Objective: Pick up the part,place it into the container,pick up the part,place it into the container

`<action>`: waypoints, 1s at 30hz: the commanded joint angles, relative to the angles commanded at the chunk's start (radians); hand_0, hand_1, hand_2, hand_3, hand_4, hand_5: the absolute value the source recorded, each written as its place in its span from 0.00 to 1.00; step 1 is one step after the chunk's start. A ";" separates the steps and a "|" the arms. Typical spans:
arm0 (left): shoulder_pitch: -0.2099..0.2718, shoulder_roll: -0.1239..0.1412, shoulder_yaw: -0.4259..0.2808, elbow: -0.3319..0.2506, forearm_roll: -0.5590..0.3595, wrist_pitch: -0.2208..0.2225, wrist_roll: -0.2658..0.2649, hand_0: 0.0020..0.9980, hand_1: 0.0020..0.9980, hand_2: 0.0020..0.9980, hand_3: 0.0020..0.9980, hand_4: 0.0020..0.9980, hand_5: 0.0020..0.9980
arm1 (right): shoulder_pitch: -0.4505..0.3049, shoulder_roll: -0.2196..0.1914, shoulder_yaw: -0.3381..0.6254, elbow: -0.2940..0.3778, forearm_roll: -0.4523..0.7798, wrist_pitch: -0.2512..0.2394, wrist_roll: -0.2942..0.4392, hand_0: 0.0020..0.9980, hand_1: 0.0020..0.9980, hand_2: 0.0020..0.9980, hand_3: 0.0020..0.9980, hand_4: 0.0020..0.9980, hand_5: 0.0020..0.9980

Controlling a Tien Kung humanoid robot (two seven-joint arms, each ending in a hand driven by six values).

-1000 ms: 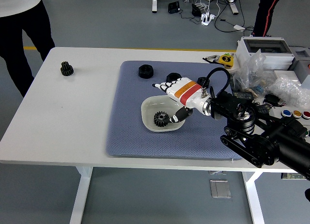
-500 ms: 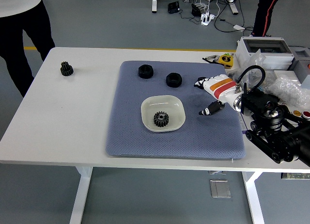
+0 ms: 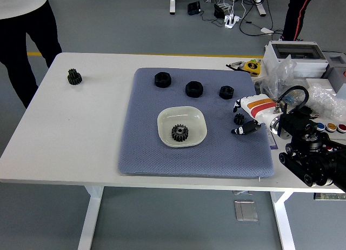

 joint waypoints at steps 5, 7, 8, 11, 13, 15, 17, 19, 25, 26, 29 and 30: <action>-0.002 0.000 -0.003 -0.002 0.008 0.000 0.002 0.64 0.65 0.64 0.57 0.65 0.56 | -0.001 0.010 -0.029 -0.028 0.034 -0.012 0.001 0.48 0.61 0.68 0.61 0.90 0.38; -0.003 0.000 -0.006 -0.003 0.015 -0.001 0.004 0.64 0.65 0.64 0.57 0.65 0.56 | -0.001 0.013 -0.041 -0.038 0.050 -0.022 0.000 0.48 0.61 0.68 0.61 0.90 0.38; -0.003 0.000 -0.007 -0.003 0.018 -0.001 0.005 0.64 0.65 0.64 0.57 0.65 0.56 | 0.000 0.014 -0.045 -0.043 0.055 -0.025 -0.001 0.48 0.61 0.68 0.61 0.90 0.38; -0.005 0.000 -0.010 -0.004 0.024 -0.002 0.007 0.64 0.65 0.64 0.57 0.65 0.56 | 0.001 0.013 -0.053 -0.050 0.064 -0.038 -0.005 0.46 0.59 0.66 0.59 0.86 0.37; -0.006 -0.001 -0.012 -0.004 0.030 -0.002 0.009 0.64 0.65 0.64 0.57 0.65 0.56 | 0.004 0.012 -0.059 -0.055 0.070 -0.046 -0.008 0.46 0.59 0.66 0.59 0.86 0.37; -0.007 0.000 -0.010 -0.005 0.030 -0.002 0.009 0.64 0.65 0.64 0.57 0.65 0.56 | 0.007 0.011 -0.065 -0.059 0.075 -0.050 -0.009 0.43 0.55 0.62 0.57 0.80 0.37; -0.009 0.000 -0.011 -0.005 0.031 -0.003 0.009 0.64 0.65 0.64 0.57 0.65 0.56 | 0.010 0.008 -0.066 -0.059 0.078 -0.056 -0.010 0.43 0.55 0.62 0.57 0.80 0.37; -0.011 0.000 -0.011 -0.005 0.032 -0.002 0.009 0.64 0.65 0.64 0.57 0.65 0.56 | 0.014 0.006 -0.068 -0.059 0.078 -0.063 -0.010 0.43 0.55 0.62 0.57 0.80 0.37; -0.013 -0.002 -0.007 -0.005 0.025 -0.002 0.007 0.64 0.65 0.64 0.57 0.65 0.56 | 0.013 0.008 -0.072 -0.060 0.087 -0.067 -0.010 0.39 0.51 0.59 0.55 0.77 0.36; -0.014 -0.002 -0.008 -0.005 0.026 -0.002 0.007 0.64 0.65 0.64 0.57 0.65 0.56 | 0.012 0.010 -0.072 -0.060 0.089 -0.067 -0.010 0.39 0.51 0.59 0.55 0.77 0.36; -0.015 -0.003 -0.008 -0.005 0.028 -0.002 0.008 0.64 0.65 0.64 0.57 0.65 0.55 | 0.011 0.015 -0.073 -0.060 0.094 -0.065 -0.011 0.39 0.51 0.58 0.55 0.78 0.36; -0.015 -0.003 -0.009 -0.005 0.028 -0.002 0.008 0.64 0.65 0.64 0.57 0.65 0.55 | 0.011 0.016 -0.074 -0.060 0.096 -0.063 -0.012 0.39 0.51 0.58 0.55 0.78 0.36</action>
